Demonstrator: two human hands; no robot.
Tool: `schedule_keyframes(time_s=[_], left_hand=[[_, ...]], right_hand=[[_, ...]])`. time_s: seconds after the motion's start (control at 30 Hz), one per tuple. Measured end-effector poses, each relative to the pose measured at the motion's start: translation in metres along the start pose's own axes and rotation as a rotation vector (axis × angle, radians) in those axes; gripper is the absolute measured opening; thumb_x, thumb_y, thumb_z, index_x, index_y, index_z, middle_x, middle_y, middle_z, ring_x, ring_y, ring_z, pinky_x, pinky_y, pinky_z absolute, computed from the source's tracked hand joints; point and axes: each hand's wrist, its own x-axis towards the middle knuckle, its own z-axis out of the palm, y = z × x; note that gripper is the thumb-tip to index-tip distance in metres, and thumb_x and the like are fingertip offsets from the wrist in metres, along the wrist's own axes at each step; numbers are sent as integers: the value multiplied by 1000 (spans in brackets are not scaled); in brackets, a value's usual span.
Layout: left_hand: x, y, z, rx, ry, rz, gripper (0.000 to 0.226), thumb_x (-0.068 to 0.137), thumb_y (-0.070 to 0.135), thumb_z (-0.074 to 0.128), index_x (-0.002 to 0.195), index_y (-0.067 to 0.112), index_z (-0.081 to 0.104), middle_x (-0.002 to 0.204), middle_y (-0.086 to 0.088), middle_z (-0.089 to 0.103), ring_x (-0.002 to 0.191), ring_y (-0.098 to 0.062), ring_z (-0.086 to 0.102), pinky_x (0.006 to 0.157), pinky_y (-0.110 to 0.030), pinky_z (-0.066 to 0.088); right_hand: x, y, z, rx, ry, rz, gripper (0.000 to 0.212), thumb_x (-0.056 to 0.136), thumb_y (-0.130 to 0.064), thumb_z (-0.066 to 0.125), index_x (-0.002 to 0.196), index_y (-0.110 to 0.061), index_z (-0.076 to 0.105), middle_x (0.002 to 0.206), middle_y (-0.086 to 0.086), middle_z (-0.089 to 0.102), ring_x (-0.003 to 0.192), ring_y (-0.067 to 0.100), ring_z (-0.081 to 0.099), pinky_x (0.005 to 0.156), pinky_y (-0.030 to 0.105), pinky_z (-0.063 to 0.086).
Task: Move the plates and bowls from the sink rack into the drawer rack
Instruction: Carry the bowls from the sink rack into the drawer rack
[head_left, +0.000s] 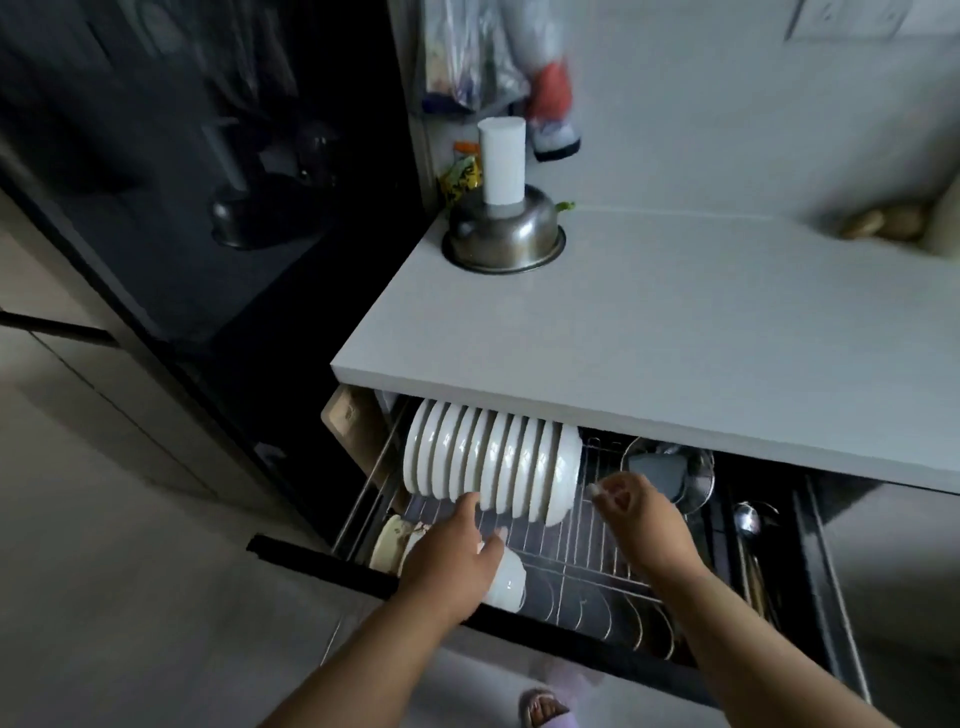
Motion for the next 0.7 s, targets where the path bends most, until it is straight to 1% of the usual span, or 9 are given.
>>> schedule_keyframes(time_s=[0.1, 0.17, 0.23, 0.3, 0.4, 0.43, 0.53, 0.63, 0.7], left_hand=[[-6, 31, 8, 2, 0, 91, 52, 97, 44, 45, 144, 27, 30, 89, 9, 58, 83, -11, 59, 79, -33, 53], [-11, 50, 18, 3, -14, 145, 51, 97, 44, 44, 143, 27, 30, 86, 8, 59, 77, -10, 60, 74, -33, 54], [-18, 70, 30, 14, -45, 193, 50, 98, 44, 43, 143, 27, 29, 83, 6, 61, 72, -11, 61, 71, -34, 54], [-25, 88, 43, 31, -76, 246, 51, 98, 44, 42, 143, 28, 28, 79, 5, 61, 68, -11, 60, 69, -33, 53], [-35, 118, 61, 62, -121, 319, 52, 98, 45, 42, 145, 28, 26, 74, 5, 58, 63, -11, 55, 61, -31, 46], [-37, 128, 67, 73, -128, 344, 53, 98, 46, 42, 145, 28, 26, 73, 5, 57, 63, -12, 55, 62, -30, 45], [-42, 160, 85, 103, -143, 415, 53, 97, 49, 42, 144, 30, 27, 77, 4, 62, 69, -12, 60, 70, -33, 54], [-47, 193, 107, 131, -164, 474, 52, 96, 48, 43, 143, 30, 29, 82, 3, 64, 76, -15, 63, 74, -35, 54], [-50, 218, 126, 125, -180, 502, 52, 95, 47, 44, 142, 30, 32, 85, 1, 66, 82, -19, 64, 78, -38, 54]], right_hand=[[-22, 9, -36, 3, 116, 6, 30, 92, -44, 54, 108, -19, 58, 92, -3, 65, 76, 10, 60, 60, 24, 43], [-37, 16, -57, 20, 181, 9, 32, 92, -43, 54, 110, -18, 58, 91, -5, 63, 77, 10, 59, 61, 24, 43], [-52, 27, -77, 22, 240, 19, 32, 92, -43, 55, 111, -18, 58, 88, -6, 62, 73, 6, 56, 56, 19, 39], [-68, 37, -94, 20, 297, 46, 30, 91, -43, 55, 110, -21, 58, 86, -8, 62, 71, 3, 55, 53, 18, 37], [-93, 53, -120, 34, 359, 94, 24, 91, -42, 56, 105, -24, 58, 83, -9, 62, 74, 7, 58, 63, 28, 49], [-99, 60, -128, 33, 381, 109, 24, 91, -43, 56, 105, -24, 58, 84, -9, 62, 75, 8, 59, 66, 30, 50], [-117, 82, -153, 43, 459, 130, 25, 90, -42, 57, 106, -23, 60, 87, -9, 61, 79, 8, 58, 69, 29, 50], [-135, 108, -180, 53, 524, 156, 24, 90, -41, 58, 105, -23, 61, 87, -8, 61, 79, 9, 58, 71, 31, 51], [-149, 129, -200, 53, 561, 174, 22, 89, -41, 59, 103, -24, 60, 86, -9, 60, 77, 7, 57, 68, 28, 48]])
